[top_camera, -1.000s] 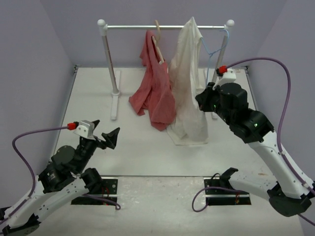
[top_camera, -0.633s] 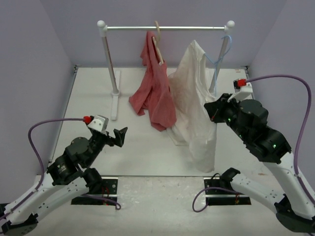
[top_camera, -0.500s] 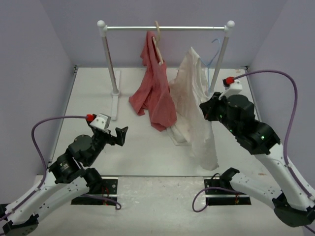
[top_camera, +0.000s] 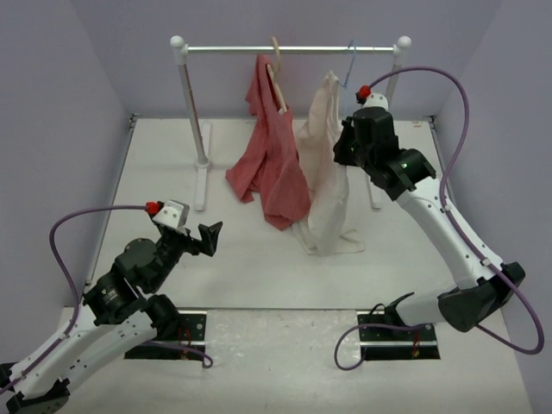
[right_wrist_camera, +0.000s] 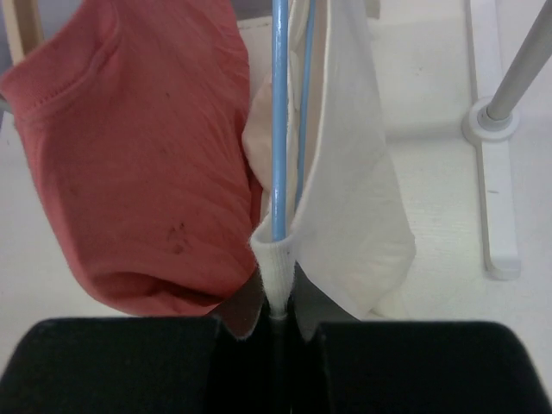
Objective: Place the t-shirt on the hanger
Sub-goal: Place the hanger at the clothesline.
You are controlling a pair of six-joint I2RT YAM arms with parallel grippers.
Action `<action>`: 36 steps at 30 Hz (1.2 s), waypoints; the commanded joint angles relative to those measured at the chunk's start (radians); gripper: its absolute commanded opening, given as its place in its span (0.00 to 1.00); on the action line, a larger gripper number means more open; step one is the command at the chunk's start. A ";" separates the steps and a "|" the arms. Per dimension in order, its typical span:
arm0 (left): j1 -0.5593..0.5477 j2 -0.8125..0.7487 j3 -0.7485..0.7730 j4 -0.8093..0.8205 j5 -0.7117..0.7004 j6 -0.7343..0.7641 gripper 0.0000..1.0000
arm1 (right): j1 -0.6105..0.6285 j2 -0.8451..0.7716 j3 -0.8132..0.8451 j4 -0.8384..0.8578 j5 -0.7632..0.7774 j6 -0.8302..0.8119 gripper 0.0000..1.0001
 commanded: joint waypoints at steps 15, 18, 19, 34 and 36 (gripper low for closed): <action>0.009 -0.034 -0.025 0.047 -0.006 -0.010 1.00 | -0.057 0.146 0.152 0.125 -0.051 -0.072 0.00; 0.007 -0.035 -0.025 0.047 -0.004 -0.010 1.00 | -0.056 0.130 0.079 0.175 -0.053 -0.066 0.00; 0.007 -0.035 -0.026 0.047 -0.001 -0.010 1.00 | -0.056 0.132 0.066 0.180 -0.053 -0.067 0.00; 0.007 -0.034 -0.031 0.049 0.016 -0.007 1.00 | -0.057 0.047 -0.089 0.224 -0.111 -0.075 0.73; 0.008 -0.032 -0.030 0.048 0.010 -0.007 1.00 | -0.056 -0.005 -0.097 0.203 -0.086 -0.075 0.75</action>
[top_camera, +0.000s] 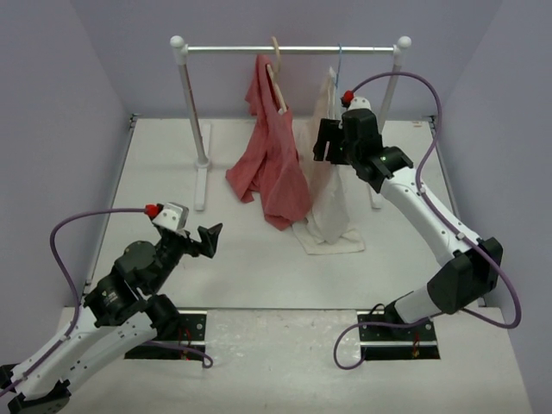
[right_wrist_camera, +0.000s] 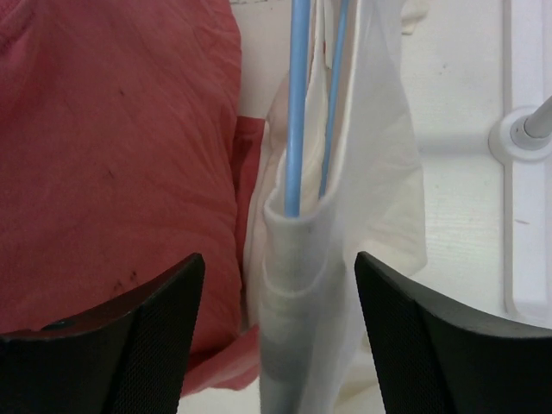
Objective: Place the t-shirt on the hanger
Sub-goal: Place the hanger at the clothesline, then reset both arms
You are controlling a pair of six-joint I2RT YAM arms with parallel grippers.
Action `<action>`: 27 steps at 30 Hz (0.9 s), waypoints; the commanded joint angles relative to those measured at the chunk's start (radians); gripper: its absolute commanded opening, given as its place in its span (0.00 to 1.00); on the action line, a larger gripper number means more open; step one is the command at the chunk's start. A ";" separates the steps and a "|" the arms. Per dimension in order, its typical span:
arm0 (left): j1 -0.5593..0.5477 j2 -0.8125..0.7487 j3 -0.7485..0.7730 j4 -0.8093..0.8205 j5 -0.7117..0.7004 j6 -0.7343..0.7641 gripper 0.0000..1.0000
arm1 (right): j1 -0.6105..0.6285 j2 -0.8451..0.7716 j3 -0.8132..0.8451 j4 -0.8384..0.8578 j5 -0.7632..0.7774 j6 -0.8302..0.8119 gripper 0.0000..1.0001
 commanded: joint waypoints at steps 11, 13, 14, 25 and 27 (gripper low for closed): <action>0.327 0.177 0.104 -0.054 -0.221 -0.149 1.00 | 0.000 -0.537 -0.124 -0.188 0.100 -0.075 0.99; 0.492 0.207 0.115 -0.068 -0.162 -0.186 1.00 | 0.000 -0.635 -0.153 -0.231 0.143 -0.087 0.99; 0.555 0.214 0.118 -0.068 -0.142 -0.191 1.00 | 0.000 -0.663 -0.165 -0.260 0.174 -0.090 0.99; 0.584 0.050 0.057 -0.034 -0.061 -0.116 1.00 | 0.010 -1.131 -0.461 -0.315 0.390 -0.091 0.99; 0.562 0.055 0.055 -0.034 -0.061 -0.113 1.00 | 0.011 -1.170 -0.485 -0.327 0.378 -0.084 0.99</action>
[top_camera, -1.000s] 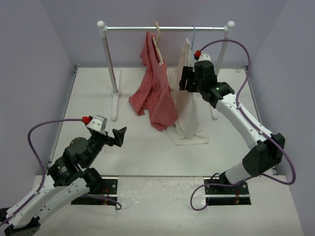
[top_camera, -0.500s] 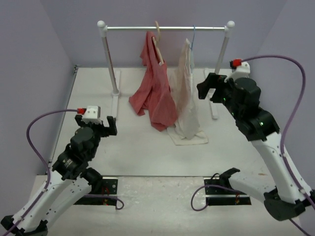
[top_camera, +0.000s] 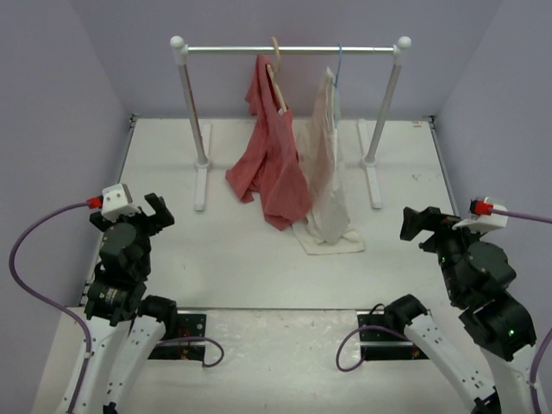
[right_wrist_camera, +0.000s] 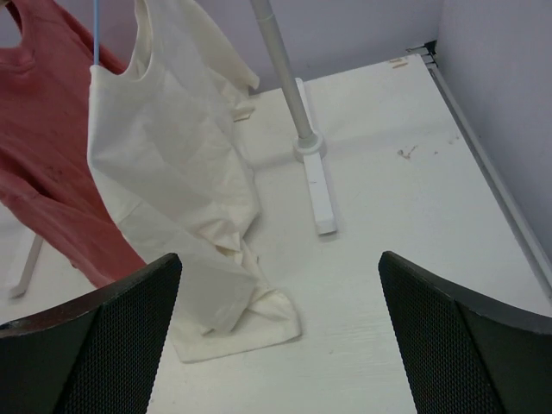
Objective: Place the t-shirt on the hanger
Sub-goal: Reset both arms
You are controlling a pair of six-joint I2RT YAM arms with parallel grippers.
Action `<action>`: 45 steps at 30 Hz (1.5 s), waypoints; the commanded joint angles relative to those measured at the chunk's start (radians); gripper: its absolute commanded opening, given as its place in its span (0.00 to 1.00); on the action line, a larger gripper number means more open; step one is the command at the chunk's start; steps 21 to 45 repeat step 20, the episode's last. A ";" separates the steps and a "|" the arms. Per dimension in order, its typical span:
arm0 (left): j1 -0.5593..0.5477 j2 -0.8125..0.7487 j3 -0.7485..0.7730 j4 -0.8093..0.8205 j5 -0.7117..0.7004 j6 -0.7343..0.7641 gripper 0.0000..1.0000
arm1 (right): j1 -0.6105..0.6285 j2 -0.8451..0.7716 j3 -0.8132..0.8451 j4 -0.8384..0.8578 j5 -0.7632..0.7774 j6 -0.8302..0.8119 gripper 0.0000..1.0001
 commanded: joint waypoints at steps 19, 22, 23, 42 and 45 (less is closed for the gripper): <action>-0.078 -0.001 -0.020 0.038 0.090 0.039 1.00 | 0.004 -0.086 -0.113 -0.051 0.062 0.048 0.99; -0.079 -0.001 -0.021 0.038 0.090 0.039 1.00 | 0.003 -0.086 -0.113 -0.054 0.066 0.054 0.99; -0.079 -0.001 -0.021 0.038 0.090 0.039 1.00 | 0.003 -0.086 -0.113 -0.054 0.066 0.054 0.99; -0.079 -0.001 -0.021 0.038 0.090 0.039 1.00 | 0.003 -0.086 -0.113 -0.054 0.066 0.054 0.99; -0.079 -0.001 -0.021 0.038 0.090 0.039 1.00 | 0.003 -0.086 -0.113 -0.054 0.066 0.054 0.99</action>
